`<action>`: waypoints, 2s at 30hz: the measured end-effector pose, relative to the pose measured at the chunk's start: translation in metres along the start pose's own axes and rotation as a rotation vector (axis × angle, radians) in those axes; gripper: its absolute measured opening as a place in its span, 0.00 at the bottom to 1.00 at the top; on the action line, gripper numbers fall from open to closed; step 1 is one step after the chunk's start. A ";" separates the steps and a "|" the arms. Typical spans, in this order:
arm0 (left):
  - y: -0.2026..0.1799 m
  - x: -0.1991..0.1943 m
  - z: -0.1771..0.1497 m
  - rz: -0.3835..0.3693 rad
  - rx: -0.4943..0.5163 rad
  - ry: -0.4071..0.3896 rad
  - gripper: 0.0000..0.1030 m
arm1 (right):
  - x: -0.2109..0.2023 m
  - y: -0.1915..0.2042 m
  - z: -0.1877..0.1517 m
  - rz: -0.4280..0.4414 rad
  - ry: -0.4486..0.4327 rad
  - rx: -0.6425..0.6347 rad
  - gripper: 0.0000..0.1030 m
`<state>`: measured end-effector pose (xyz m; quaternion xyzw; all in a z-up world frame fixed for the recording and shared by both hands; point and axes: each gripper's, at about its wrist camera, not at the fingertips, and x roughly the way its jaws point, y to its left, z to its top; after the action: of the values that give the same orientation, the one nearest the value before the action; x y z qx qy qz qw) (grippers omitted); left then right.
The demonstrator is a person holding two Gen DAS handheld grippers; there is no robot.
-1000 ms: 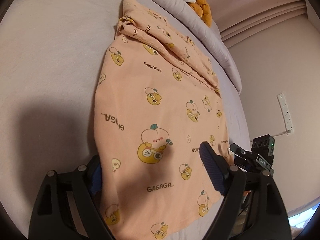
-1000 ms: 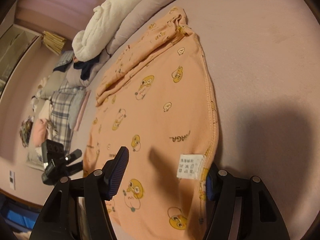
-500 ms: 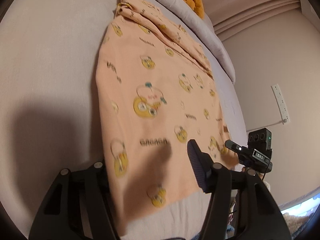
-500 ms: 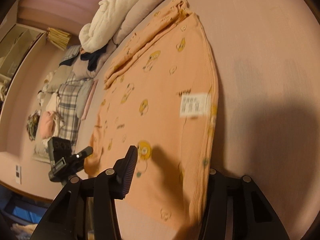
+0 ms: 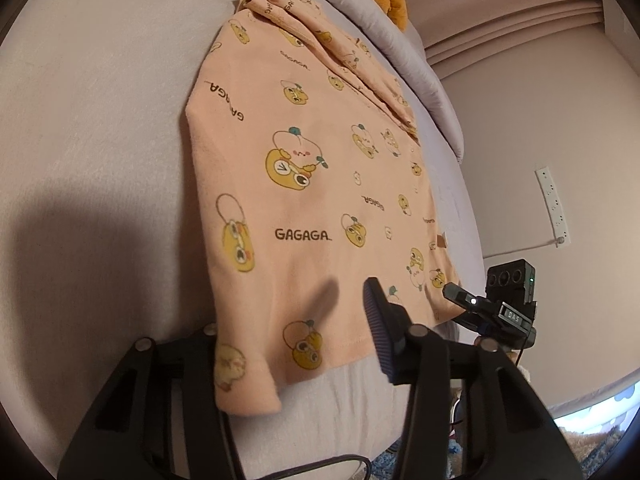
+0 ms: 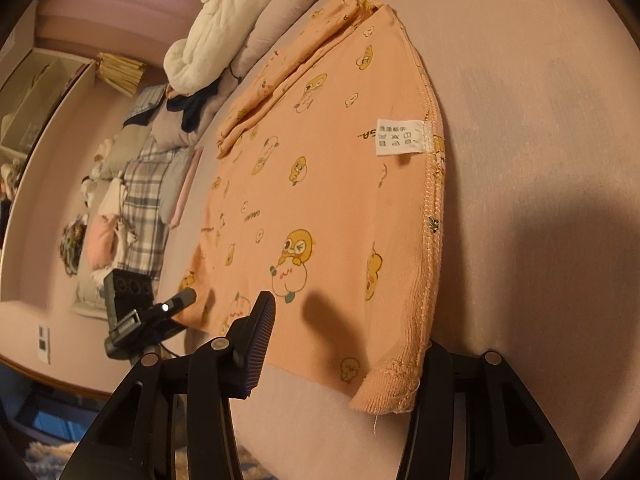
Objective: Fold small clothes
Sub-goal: 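Grasp the shirt hem with the left gripper while the right gripper grasps the hem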
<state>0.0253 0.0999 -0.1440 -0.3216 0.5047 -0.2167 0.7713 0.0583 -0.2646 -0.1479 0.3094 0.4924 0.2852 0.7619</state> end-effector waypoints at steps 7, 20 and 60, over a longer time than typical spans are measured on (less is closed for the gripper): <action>0.011 0.000 0.001 0.063 -0.053 -0.017 0.05 | -0.002 -0.005 -0.004 -0.061 -0.023 -0.003 0.20; 0.011 -0.009 0.006 0.009 -0.072 -0.042 0.04 | -0.011 0.005 -0.003 -0.056 -0.058 -0.047 0.08; -0.014 -0.038 0.115 -0.226 -0.043 -0.220 0.04 | -0.031 0.049 0.112 0.125 -0.309 -0.100 0.08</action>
<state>0.1161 0.1466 -0.0770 -0.4147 0.3825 -0.2547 0.7854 0.1444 -0.2771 -0.0567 0.3412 0.3346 0.3052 0.8237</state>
